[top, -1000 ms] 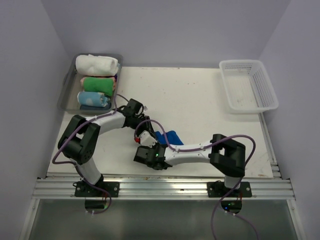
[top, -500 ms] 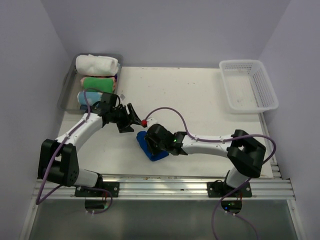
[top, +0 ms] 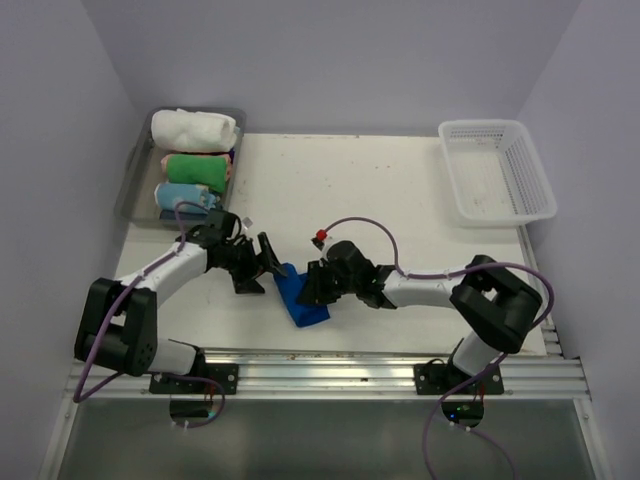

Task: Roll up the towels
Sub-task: Roll the towel

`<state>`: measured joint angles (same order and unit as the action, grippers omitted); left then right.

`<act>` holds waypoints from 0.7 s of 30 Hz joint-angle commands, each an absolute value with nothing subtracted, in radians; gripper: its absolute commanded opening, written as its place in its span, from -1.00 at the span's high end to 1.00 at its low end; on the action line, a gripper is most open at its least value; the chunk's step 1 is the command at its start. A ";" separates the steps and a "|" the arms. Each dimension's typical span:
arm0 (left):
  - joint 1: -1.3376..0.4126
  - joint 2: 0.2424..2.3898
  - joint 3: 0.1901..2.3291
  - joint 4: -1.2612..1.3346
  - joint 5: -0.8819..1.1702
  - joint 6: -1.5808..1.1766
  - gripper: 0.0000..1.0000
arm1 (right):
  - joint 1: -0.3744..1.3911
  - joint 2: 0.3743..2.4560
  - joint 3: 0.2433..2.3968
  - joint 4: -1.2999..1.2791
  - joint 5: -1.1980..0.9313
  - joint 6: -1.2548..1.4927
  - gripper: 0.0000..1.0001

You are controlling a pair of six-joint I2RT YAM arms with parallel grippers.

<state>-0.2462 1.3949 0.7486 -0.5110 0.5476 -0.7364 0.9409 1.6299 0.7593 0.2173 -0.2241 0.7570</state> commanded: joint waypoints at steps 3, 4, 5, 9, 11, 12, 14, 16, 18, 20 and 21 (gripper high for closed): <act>-0.270 1.405 0.715 -0.395 0.587 -0.729 -0.72 | 0.910 1.667 0.703 0.391 -0.365 0.873 0.76; -0.271 1.422 0.712 -0.376 0.594 -0.739 -0.72 | 0.894 1.672 0.681 0.414 -0.394 0.882 0.76; -0.275 1.431 0.703 -0.350 0.609 -0.745 -0.72 | 0.888 1.677 0.673 0.426 -0.402 0.891 0.76; -0.290 1.466 0.660 -0.206 0.653 -0.788 -0.70 | 0.873 1.683 0.661 0.426 -0.419 0.888 0.74; -0.305 1.497 0.666 -0.192 0.649 -0.795 -0.67 | 0.868 1.686 0.663 0.420 -0.423 0.884 0.72; -0.308 1.506 0.672 -0.189 0.643 -0.795 -0.64 | 0.868 1.686 0.664 0.405 -0.425 0.874 0.71; -0.327 1.531 0.687 -0.190 0.624 -0.801 -0.49 | 0.867 1.681 0.686 0.364 -0.419 0.842 0.64; -0.337 1.546 0.698 -0.192 0.624 -0.808 -0.22 | 0.868 1.664 0.715 0.280 -0.396 0.809 0.53; -0.347 1.545 0.716 -0.219 0.604 -0.811 -0.06 | 0.868 1.614 0.739 0.147 -0.314 0.740 0.25; -0.347 1.540 0.730 -0.245 0.595 -0.815 0.10 | 0.874 1.568 0.785 0.045 -0.244 0.666 -0.09; -0.348 1.539 0.735 -0.256 0.586 -0.813 0.11 | 0.879 1.525 0.804 -0.065 -0.198 0.643 -0.19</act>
<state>-0.3405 1.5391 0.6949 -0.2497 0.6144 -0.8078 0.8703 1.6302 0.7349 0.2016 -0.3325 0.7719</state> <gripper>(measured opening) 0.462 0.552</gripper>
